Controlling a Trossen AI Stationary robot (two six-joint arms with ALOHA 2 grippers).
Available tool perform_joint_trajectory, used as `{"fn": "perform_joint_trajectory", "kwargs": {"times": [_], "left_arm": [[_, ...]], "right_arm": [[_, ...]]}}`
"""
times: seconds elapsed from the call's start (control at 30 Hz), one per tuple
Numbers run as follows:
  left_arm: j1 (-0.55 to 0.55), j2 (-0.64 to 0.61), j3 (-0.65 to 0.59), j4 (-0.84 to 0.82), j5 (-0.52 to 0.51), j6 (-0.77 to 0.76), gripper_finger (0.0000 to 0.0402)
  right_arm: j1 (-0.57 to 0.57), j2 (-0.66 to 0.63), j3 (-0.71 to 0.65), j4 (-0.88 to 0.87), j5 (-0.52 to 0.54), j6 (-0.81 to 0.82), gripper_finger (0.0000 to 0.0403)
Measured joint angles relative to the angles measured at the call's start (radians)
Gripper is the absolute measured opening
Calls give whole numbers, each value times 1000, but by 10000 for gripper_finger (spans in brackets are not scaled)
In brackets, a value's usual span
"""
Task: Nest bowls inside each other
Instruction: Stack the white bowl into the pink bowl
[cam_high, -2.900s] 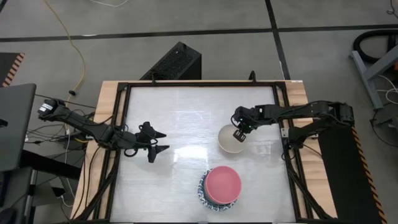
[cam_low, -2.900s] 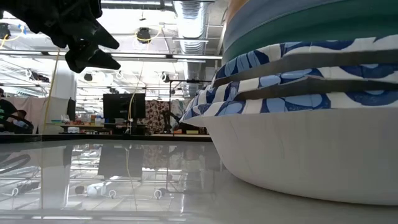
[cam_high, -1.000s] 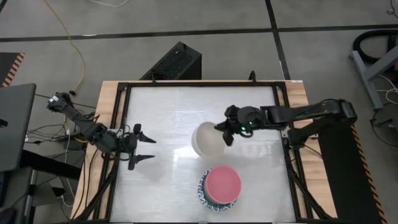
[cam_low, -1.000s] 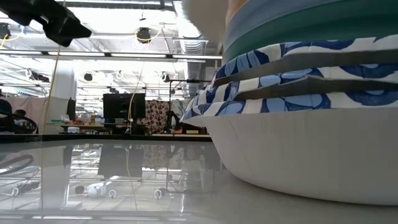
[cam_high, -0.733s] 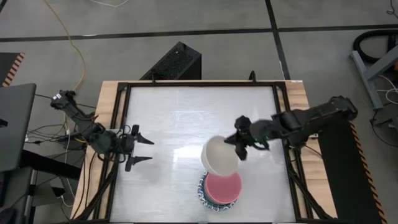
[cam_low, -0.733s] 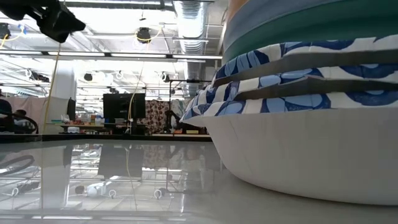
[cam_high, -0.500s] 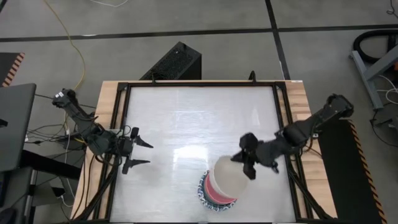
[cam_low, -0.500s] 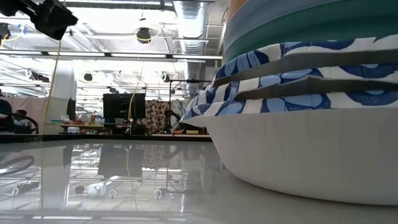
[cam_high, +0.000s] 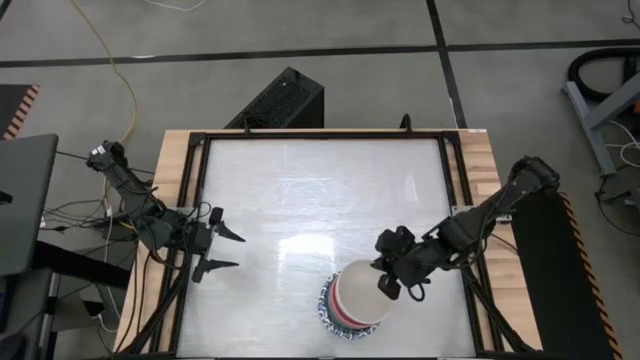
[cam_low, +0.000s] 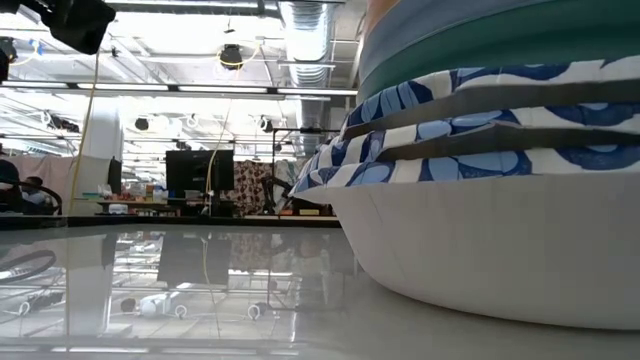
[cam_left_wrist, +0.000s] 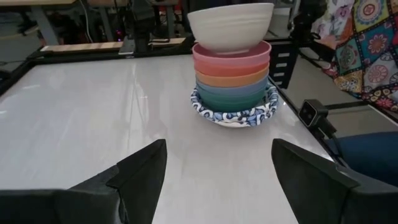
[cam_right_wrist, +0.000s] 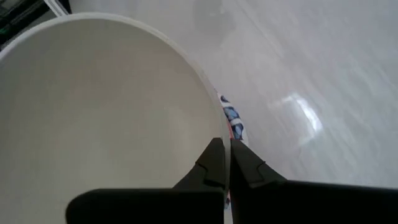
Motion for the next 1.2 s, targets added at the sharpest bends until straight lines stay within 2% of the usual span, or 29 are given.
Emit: {"fn": "perform_joint_trajectory", "kwargs": {"times": [0.3,0.83,1.2], "left_arm": [[0,0,0,-14,-1,7,279],[0,0,0,-19,-10,0,279],[1,0,0,-20,-33,-10,279]], "right_arm": [[-13,-1,0,-3,-71,34,11],[-13,1,0,-16,-103,-12,10],[-60,121,33,-55,-180,-39,10]]}}
